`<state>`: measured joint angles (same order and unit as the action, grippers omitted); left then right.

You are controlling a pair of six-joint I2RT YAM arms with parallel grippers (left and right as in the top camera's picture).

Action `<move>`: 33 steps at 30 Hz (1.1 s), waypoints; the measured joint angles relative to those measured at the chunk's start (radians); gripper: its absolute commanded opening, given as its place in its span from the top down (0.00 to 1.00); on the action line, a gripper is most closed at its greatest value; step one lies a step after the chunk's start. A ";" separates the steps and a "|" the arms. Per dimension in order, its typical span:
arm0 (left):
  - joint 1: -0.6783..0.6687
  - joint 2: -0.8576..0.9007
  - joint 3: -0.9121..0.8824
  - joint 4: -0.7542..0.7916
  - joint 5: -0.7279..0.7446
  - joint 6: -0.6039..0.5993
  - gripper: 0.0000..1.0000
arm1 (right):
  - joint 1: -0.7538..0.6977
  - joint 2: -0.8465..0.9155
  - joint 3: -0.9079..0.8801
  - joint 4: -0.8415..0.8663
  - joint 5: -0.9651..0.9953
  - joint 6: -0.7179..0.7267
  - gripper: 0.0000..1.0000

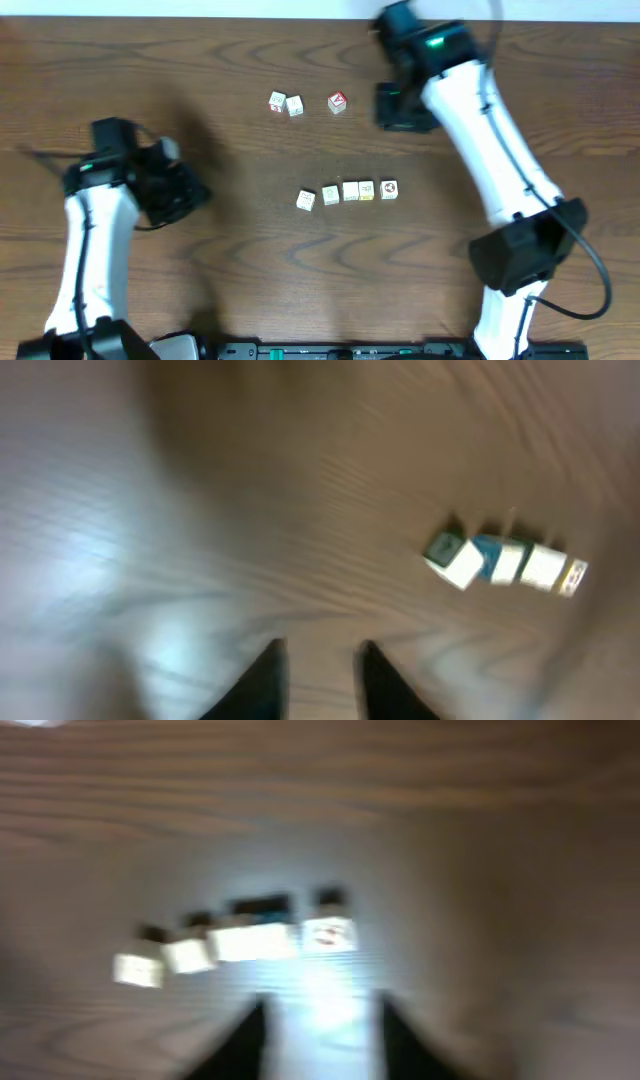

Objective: Lift 5 blocks
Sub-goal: 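Move the left and right grippers to opposite ends of the block row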

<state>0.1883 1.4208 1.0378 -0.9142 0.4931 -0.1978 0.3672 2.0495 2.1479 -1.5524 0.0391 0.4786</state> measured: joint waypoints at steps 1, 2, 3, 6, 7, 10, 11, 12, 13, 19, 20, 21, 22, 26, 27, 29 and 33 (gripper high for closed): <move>-0.042 0.017 0.000 0.018 0.003 -0.006 0.92 | -0.029 0.000 -0.002 -0.014 -0.003 -0.012 0.99; -0.075 0.034 0.000 0.037 0.006 -0.005 0.93 | -0.065 0.001 -0.006 -0.027 -0.010 -0.034 0.99; -0.114 0.056 0.000 0.059 0.007 -0.004 0.93 | -0.095 0.001 -0.014 -0.038 -0.021 -0.054 0.99; -0.200 0.126 0.000 0.110 0.008 -0.005 0.93 | -0.155 0.002 -0.049 -0.047 -0.057 -0.111 0.99; -0.225 0.153 0.000 0.125 0.006 -0.005 0.93 | -0.171 0.001 -0.066 -0.047 -0.070 -0.128 0.99; -0.275 0.230 0.000 0.176 0.006 -0.007 0.93 | -0.193 0.001 -0.127 -0.031 -0.092 -0.160 0.99; -0.289 0.254 0.000 0.193 0.007 -0.008 0.93 | -0.196 0.002 -0.149 -0.021 -0.095 -0.169 0.99; -0.306 0.283 0.000 0.219 0.006 -0.007 0.92 | -0.199 0.002 -0.175 -0.006 -0.101 -0.177 0.99; -0.317 0.303 0.000 0.237 0.006 -0.007 0.93 | -0.200 0.002 -0.196 0.005 -0.104 -0.180 0.99; -0.381 0.367 0.000 0.288 0.006 -0.003 0.93 | -0.208 0.003 -0.317 0.067 -0.129 -0.198 0.99; -0.386 0.367 0.000 0.292 0.006 -0.003 0.93 | -0.213 0.003 -0.328 0.071 -0.133 -0.199 0.99; -0.388 0.367 0.000 0.295 0.006 -0.003 0.93 | -0.220 0.003 -0.337 0.077 -0.137 -0.200 0.99; -0.388 0.367 0.000 0.296 0.006 -0.002 0.93 | -0.230 0.002 -0.345 0.086 -0.139 -0.201 0.99; -0.388 0.367 0.000 0.297 -0.004 -0.002 0.92 | -0.286 -0.031 -0.413 0.137 -0.167 -0.225 0.99; -0.388 0.367 0.000 0.298 -0.006 -0.002 0.93 | -0.302 -0.047 -0.441 0.161 -0.190 -0.243 0.99; -0.388 0.367 0.000 0.300 -0.009 0.001 0.93 | -0.332 -0.083 -0.510 0.211 -0.257 -0.291 0.99; -0.388 0.367 0.000 0.302 -0.016 -0.005 0.93 | -0.342 -0.109 -0.651 0.362 -0.417 -0.374 0.99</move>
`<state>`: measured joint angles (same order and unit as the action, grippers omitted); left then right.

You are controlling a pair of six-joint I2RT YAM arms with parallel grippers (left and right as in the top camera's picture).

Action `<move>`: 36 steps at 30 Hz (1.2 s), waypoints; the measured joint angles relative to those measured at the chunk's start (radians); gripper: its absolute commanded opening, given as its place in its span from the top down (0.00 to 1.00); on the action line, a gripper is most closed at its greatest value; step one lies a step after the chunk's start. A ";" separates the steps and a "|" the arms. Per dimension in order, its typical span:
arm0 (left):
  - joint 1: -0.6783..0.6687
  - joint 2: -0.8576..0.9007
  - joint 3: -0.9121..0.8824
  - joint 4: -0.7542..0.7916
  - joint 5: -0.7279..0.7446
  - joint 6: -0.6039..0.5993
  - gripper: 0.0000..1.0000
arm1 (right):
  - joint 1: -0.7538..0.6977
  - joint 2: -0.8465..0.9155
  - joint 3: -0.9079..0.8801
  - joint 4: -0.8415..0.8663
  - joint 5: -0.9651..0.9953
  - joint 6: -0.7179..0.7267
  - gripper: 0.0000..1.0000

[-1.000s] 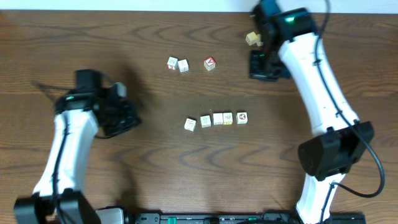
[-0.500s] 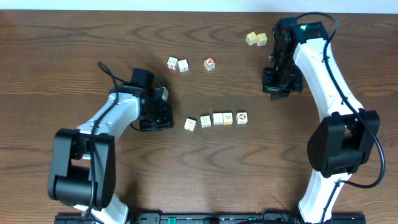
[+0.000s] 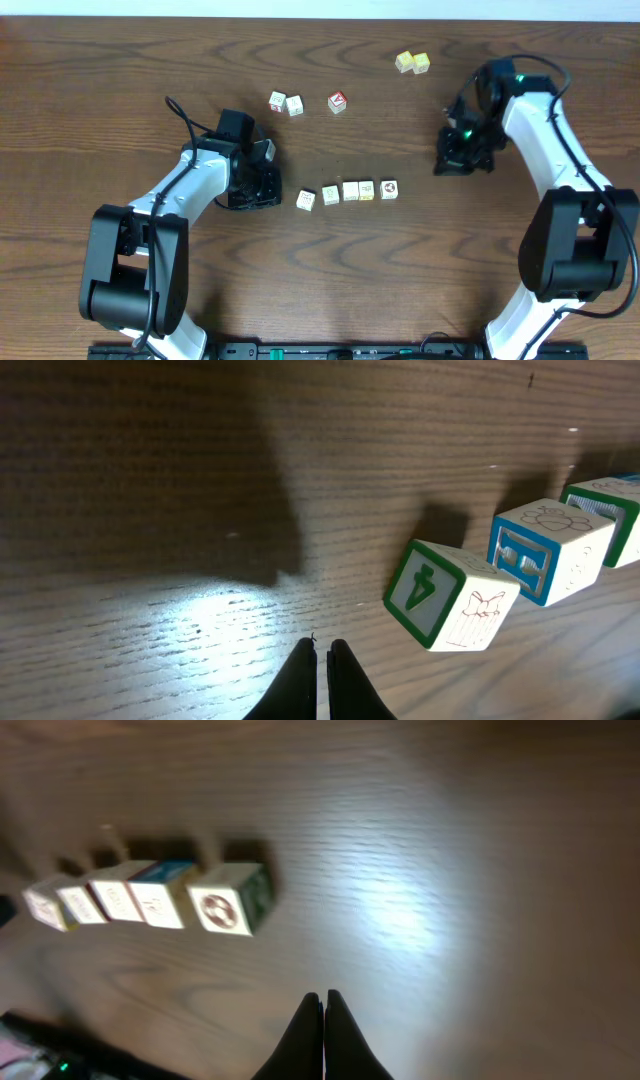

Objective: Lift 5 blocks
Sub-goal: 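Move the left and right grippers to opposite ends of the block row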

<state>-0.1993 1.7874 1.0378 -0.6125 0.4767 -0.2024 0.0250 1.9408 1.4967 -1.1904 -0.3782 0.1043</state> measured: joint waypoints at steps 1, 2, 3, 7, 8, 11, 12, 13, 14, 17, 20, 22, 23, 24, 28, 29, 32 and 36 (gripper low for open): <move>0.000 0.000 0.000 -0.001 -0.002 -0.003 0.93 | 0.003 0.000 -0.038 0.045 -0.033 -0.011 0.99; 0.000 0.000 0.000 -0.002 -0.004 -0.006 0.93 | 0.008 0.000 -0.075 0.079 -0.060 -0.019 0.99; 0.000 0.000 0.000 -0.005 -0.005 -0.010 0.93 | 0.013 0.000 -0.115 0.121 -0.088 -0.023 0.99; -0.004 0.000 0.000 -0.008 -0.005 -0.014 0.93 | 0.031 0.000 -0.235 0.272 -0.151 -0.005 0.99; -0.006 0.000 0.000 -0.008 -0.007 -0.015 0.93 | 0.031 0.000 -0.254 0.296 -0.161 0.004 0.99; -0.014 0.000 0.000 -0.006 -0.008 -0.019 0.93 | 0.032 0.000 -0.301 0.362 -0.168 0.032 0.99; -0.016 0.000 0.000 -0.006 -0.008 -0.022 0.93 | 0.032 0.000 -0.312 0.375 -0.166 0.043 0.99; -0.018 0.000 0.000 -0.005 -0.008 -0.026 0.93 | 0.032 0.000 -0.319 0.390 -0.161 0.053 0.99; -0.019 0.000 0.000 -0.004 -0.008 -0.030 0.93 | 0.033 0.000 -0.328 0.410 -0.156 0.062 0.99; -0.019 0.000 0.000 -0.003 -0.008 -0.041 0.93 | 0.035 0.000 -0.345 0.460 -0.151 0.082 0.99; -0.020 0.000 0.000 0.000 -0.008 -0.059 0.93 | 0.044 0.000 -0.352 0.486 -0.154 0.100 0.99; -0.020 0.000 0.000 0.003 -0.008 -0.069 0.93 | 0.056 0.000 -0.353 0.489 -0.156 0.106 0.99; -0.020 0.000 0.000 0.004 -0.008 -0.077 0.93 | 0.064 0.000 -0.354 0.489 -0.158 0.110 0.99; -0.020 0.000 0.000 0.005 -0.008 -0.085 0.93 | 0.072 0.000 -0.354 0.489 -0.157 0.114 0.99; -0.025 0.000 0.000 0.004 -0.009 -0.104 0.92 | 0.110 0.000 -0.354 0.489 -0.146 0.141 0.99; -0.028 0.000 0.000 0.003 -0.009 -0.110 0.92 | 0.116 0.000 -0.354 0.489 -0.142 0.146 0.99; -0.043 0.000 0.000 0.003 -0.009 -0.133 0.93 | 0.128 0.000 -0.354 0.490 -0.137 0.153 0.99; -0.060 0.000 0.000 0.007 -0.015 -0.167 0.93 | 0.130 0.000 -0.354 0.494 -0.133 0.157 0.99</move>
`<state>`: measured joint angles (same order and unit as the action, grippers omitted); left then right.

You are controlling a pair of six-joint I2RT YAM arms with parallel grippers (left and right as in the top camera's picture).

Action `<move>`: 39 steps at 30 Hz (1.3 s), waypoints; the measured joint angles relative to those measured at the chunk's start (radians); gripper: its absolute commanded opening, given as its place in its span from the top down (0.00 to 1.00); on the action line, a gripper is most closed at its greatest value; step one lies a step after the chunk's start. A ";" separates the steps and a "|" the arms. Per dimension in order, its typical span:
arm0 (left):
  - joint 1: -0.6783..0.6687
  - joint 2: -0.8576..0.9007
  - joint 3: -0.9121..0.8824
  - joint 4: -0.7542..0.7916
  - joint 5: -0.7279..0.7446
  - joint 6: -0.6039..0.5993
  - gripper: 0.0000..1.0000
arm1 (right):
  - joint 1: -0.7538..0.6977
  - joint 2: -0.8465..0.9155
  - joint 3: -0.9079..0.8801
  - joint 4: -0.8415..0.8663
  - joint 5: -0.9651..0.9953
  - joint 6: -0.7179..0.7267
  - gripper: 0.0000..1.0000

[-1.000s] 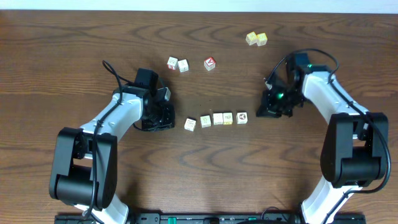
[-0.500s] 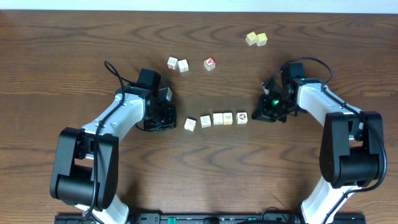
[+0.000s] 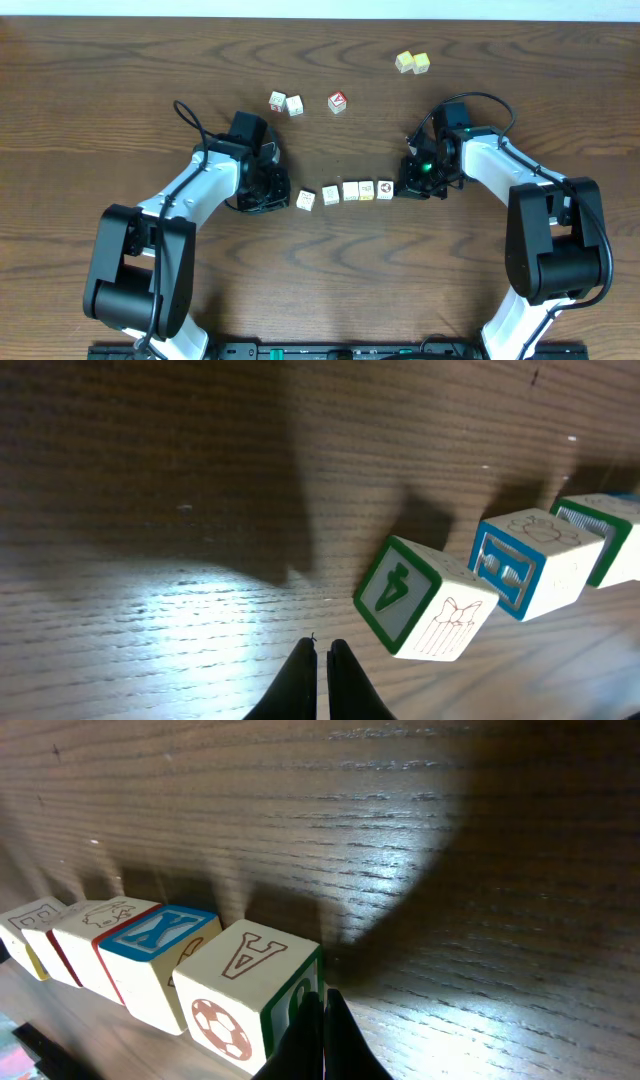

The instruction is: Lift 5 blocks

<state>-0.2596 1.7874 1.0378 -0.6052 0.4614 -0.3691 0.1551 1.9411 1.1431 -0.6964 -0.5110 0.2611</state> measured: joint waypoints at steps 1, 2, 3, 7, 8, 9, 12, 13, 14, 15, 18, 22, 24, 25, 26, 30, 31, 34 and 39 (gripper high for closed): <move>-0.004 0.000 0.000 0.001 -0.007 -0.009 0.92 | 0.000 0.000 0.000 0.000 0.002 0.002 0.99; -0.005 0.000 0.000 0.002 -0.014 -0.019 0.92 | 0.000 0.000 0.000 0.002 0.003 0.002 0.99; -0.009 0.000 0.000 0.005 -0.024 -0.032 0.93 | 0.000 0.000 0.000 0.002 0.004 0.002 0.99; -0.018 0.000 0.000 0.037 -0.053 -0.071 0.92 | 0.000 0.000 0.000 0.010 0.007 0.003 0.99; -0.020 0.000 0.000 0.043 -0.056 -0.077 0.93 | 0.000 0.000 0.000 0.013 0.007 0.002 0.99; -0.025 0.000 0.000 0.054 -0.060 -0.085 0.92 | 0.000 0.000 0.000 0.015 0.007 0.003 0.99; -0.039 0.000 0.000 0.079 -0.069 -0.111 0.93 | 0.000 0.000 0.000 0.025 0.007 0.002 0.99; -0.045 0.000 0.000 0.085 -0.071 -0.122 0.92 | 0.000 0.000 -0.001 0.028 0.008 0.003 0.99; -0.050 0.000 0.000 0.090 -0.072 -0.131 0.92 | 0.000 0.000 -0.001 0.031 0.007 0.003 0.99; -0.055 0.000 0.000 0.095 -0.074 -0.137 0.93 | 0.000 0.000 -0.001 0.032 0.007 0.003 0.99; -0.070 0.000 0.000 0.112 -0.076 -0.154 0.93 | 0.000 0.000 -0.001 0.033 0.008 0.002 0.99; -0.083 0.000 0.000 0.117 -0.076 -0.165 0.92 | 0.000 0.000 -0.001 0.037 0.008 0.003 0.99; -0.085 0.000 0.000 0.116 -0.076 -0.174 0.93 | 0.000 0.000 -0.001 0.042 0.008 0.002 0.99; -0.085 0.000 0.000 0.117 -0.076 -0.178 0.93 | 0.000 0.000 -0.001 0.044 0.008 0.003 0.99; -0.085 0.000 0.000 0.117 -0.076 -0.179 0.92 | 0.000 0.000 -0.001 0.047 0.008 0.002 0.99; -0.085 0.000 0.000 0.134 -0.076 -0.184 0.92 | 0.000 0.000 -0.001 0.069 0.008 0.002 0.99; -0.085 0.000 0.000 0.143 -0.076 -0.185 0.93 | 0.000 0.000 -0.001 0.071 0.008 0.002 0.99; -0.085 0.000 0.000 0.162 -0.076 -0.193 0.93 | 0.001 0.000 -0.001 0.077 0.008 0.001 0.99; -0.084 0.000 0.000 0.168 -0.076 -0.200 0.93 | 0.018 0.000 -0.001 0.080 0.010 -0.002 0.98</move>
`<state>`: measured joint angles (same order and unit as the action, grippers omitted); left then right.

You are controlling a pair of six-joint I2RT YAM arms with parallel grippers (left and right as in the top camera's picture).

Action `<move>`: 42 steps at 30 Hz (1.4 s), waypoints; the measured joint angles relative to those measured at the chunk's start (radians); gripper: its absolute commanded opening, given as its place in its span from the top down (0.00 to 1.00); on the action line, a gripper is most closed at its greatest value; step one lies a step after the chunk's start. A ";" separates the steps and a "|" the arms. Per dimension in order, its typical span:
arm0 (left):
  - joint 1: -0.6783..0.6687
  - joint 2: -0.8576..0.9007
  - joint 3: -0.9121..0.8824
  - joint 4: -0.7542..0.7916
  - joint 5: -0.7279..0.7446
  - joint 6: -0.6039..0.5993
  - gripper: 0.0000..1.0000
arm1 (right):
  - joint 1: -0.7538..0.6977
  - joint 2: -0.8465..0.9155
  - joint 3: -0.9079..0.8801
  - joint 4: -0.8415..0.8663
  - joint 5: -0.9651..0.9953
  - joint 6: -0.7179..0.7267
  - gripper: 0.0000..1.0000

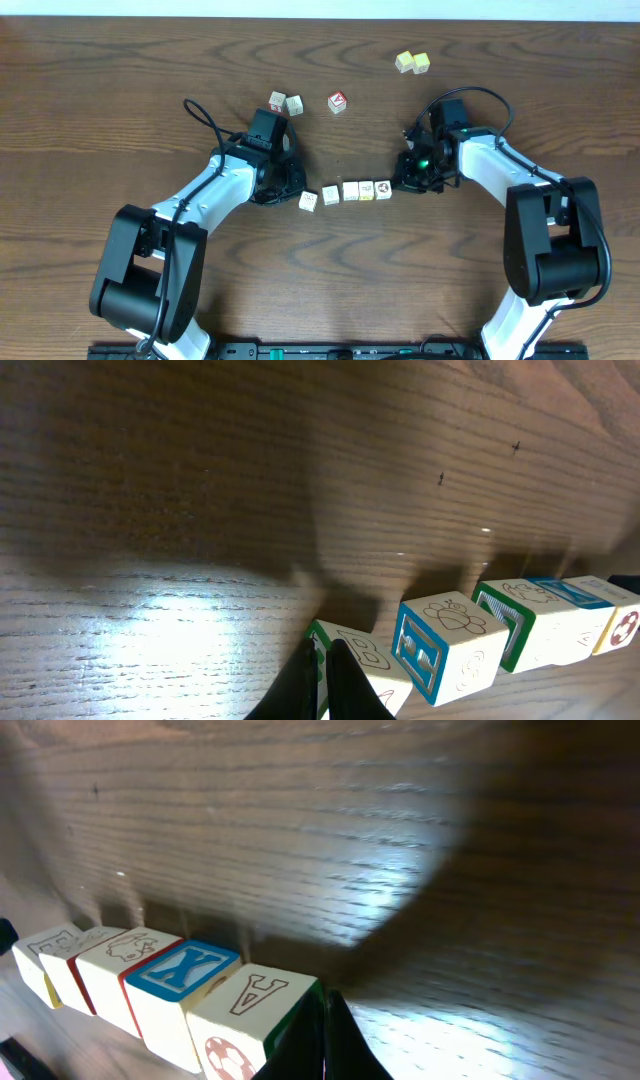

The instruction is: Lift 5 blocks

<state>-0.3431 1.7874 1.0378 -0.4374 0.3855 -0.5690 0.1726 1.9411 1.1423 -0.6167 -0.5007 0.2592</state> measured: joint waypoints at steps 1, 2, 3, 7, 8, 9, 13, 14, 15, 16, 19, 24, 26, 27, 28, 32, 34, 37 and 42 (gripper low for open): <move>0.003 0.000 0.000 0.000 0.000 0.009 0.93 | 0.006 0.000 0.000 0.000 0.000 0.000 0.99; 0.006 0.000 0.000 -0.001 0.000 0.016 0.93 | 0.010 0.000 0.000 0.000 0.000 0.000 0.98; 0.014 -0.001 0.000 -0.006 0.000 0.024 0.93 | 0.014 0.000 0.000 0.000 0.001 0.000 0.99; 0.065 -0.027 0.000 -0.049 -0.003 0.040 0.93 | 0.028 0.000 0.000 -0.002 0.012 0.006 0.99; 0.084 -0.047 0.000 -0.068 -0.004 0.044 0.93 | 0.028 0.000 0.000 -0.002 0.016 0.011 0.99; 0.093 -0.058 0.000 -0.079 -0.005 0.046 0.93 | 0.028 0.000 0.000 -0.002 0.019 0.013 0.99; 0.119 -0.111 0.000 -0.134 -0.011 0.049 0.93 | 0.028 0.000 0.000 -0.001 0.029 0.026 0.99; 0.116 -0.113 0.000 -0.145 -0.011 0.049 0.93 | 0.028 0.000 0.000 0.000 0.030 0.028 0.99; 0.112 -0.113 0.000 -0.151 -0.011 0.045 0.93 | 0.028 0.000 0.000 0.000 0.030 0.033 0.99; 0.106 -0.109 0.000 -0.156 -0.011 0.041 0.93 | 0.028 0.000 0.000 0.000 0.030 0.037 0.99; 0.078 -0.093 0.000 -0.157 -0.018 -0.003 0.93 | 0.028 0.000 0.000 0.000 0.031 0.045 0.99; 0.025 -0.039 0.000 -0.152 -0.037 -0.083 0.93 | 0.028 0.000 0.000 0.000 0.031 0.048 0.99; 0.013 -0.011 0.000 -0.140 -0.045 -0.101 0.93 | 0.028 0.000 0.000 0.000 0.030 0.048 0.99; 0.009 -0.002 0.000 -0.137 -0.048 -0.109 0.93 | 0.028 0.000 0.000 0.000 0.031 0.048 0.99; 0.006 0.011 0.000 -0.135 -0.051 -0.114 0.93 | 0.028 0.000 0.000 0.000 0.031 0.048 0.99; 0.002 0.041 0.000 -0.134 -0.052 -0.127 0.93 | 0.028 0.000 0.000 0.000 0.031 0.048 0.99; 0.002 0.045 0.000 -0.132 -0.051 -0.134 0.93 | 0.028 0.000 0.000 0.000 0.031 0.048 0.99; 0.001 0.045 0.000 -0.130 -0.044 -0.139 0.93 | 0.028 0.000 0.000 0.000 0.031 0.048 0.99; -0.004 0.045 0.000 -0.123 -0.030 -0.153 0.93 | 0.028 0.000 0.000 0.000 0.031 0.048 0.99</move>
<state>-0.3473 1.8320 1.0378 -0.5606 0.3553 -0.7223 0.2008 1.9411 1.1423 -0.6163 -0.4702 0.3077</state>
